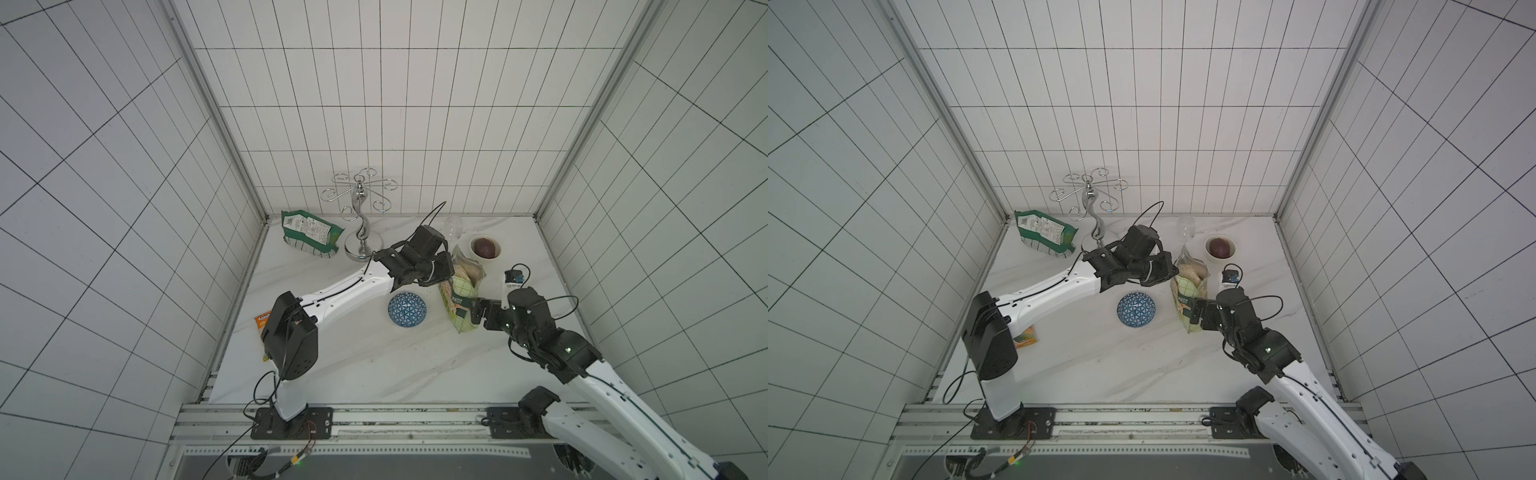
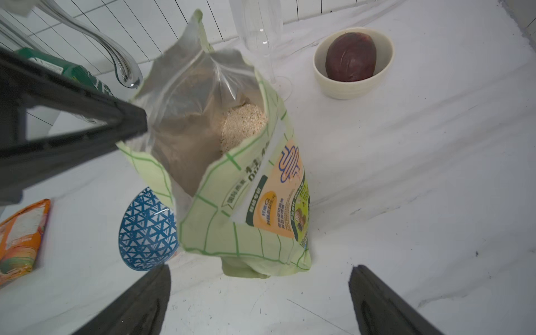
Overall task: Pour the oats into the breakfast bowl
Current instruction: Open the oats bag at the center of the board, then pick up the oats bag from the center of the board.
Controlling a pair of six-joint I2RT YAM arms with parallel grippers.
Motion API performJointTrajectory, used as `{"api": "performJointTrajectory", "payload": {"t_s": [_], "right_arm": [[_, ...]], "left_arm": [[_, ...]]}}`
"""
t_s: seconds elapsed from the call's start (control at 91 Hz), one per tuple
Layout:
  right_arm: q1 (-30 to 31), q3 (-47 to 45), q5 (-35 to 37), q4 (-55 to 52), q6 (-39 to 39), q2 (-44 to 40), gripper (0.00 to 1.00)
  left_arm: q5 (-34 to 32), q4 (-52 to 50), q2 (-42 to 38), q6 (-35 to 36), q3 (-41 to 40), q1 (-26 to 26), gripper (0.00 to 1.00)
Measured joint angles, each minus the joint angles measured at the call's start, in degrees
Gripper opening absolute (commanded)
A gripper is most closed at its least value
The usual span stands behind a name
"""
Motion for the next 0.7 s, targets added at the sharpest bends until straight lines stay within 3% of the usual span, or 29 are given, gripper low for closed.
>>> {"api": "performJointTrajectory", "payload": {"t_s": [0.242, 0.495, 0.704], "right_arm": [[9.01, -13.46, 10.54, 16.68, -2.21, 6.84, 0.99], [9.66, -22.8, 14.56, 41.97, -6.95, 17.05, 0.99], [9.73, -25.07, 16.24, 58.84, -10.62, 26.86, 0.99]], "left_arm": [[-0.07, -1.99, 0.28, 0.74, 1.27, 0.31, 0.0], [-0.35, -2.93, 0.28, 1.2, 1.57, 0.55, 0.0], [-1.25, -3.85, 0.31, 1.42, 2.03, 0.96, 0.0]]}}
